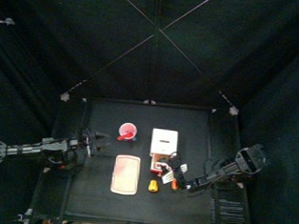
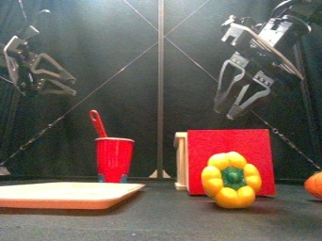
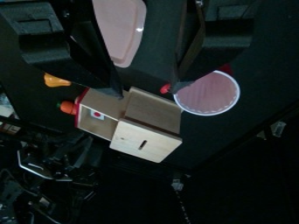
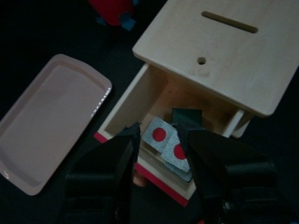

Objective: Close drawer

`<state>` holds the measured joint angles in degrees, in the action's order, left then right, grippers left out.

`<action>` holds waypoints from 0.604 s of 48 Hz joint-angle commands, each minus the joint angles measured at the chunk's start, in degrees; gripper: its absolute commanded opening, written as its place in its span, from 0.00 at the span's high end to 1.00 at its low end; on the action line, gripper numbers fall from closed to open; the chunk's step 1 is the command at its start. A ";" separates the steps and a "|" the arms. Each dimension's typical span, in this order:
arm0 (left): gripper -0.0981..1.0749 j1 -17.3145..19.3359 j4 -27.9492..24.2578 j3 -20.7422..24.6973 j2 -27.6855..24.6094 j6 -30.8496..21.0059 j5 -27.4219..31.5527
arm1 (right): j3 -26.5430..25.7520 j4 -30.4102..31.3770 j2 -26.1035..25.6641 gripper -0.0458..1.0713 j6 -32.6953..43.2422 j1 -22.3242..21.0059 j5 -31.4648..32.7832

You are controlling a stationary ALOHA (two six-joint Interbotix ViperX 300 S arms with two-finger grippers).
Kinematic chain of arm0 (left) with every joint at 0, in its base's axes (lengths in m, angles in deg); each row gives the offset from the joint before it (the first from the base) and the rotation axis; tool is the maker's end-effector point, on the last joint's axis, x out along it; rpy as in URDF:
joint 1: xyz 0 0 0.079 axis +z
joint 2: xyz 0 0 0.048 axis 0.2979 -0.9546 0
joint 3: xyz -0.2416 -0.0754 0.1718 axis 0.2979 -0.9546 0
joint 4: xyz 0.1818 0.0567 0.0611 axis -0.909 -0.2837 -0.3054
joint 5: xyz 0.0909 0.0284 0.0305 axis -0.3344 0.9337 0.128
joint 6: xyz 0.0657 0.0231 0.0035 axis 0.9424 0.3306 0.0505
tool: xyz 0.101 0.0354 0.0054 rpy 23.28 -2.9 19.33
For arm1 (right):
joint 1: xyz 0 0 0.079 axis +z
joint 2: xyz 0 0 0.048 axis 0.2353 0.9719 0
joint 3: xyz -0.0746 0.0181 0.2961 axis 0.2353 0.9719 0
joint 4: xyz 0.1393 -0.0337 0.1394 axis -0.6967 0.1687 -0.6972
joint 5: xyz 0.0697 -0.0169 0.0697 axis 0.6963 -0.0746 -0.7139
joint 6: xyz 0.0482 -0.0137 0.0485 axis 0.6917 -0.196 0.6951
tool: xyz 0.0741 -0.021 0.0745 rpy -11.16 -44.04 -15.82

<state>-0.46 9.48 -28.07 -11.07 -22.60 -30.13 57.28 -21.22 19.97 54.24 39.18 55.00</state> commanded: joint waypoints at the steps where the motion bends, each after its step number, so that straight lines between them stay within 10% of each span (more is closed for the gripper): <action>1: 0.20 0.18 0.09 1.32 -0.18 0.00 -0.35 | -0.53 0.53 -3.43 0.29 -0.18 0.53 0.18; 29: 0.56 -0.44 12.48 15.82 -7.47 -0.18 -2.02 | 7.38 8.70 -8.44 0.66 -1.14 3.96 -4.04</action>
<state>-0.63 21.00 -16.73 -16.17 -22.86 -30.92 65.01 -14.01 12.76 53.80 43.14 51.13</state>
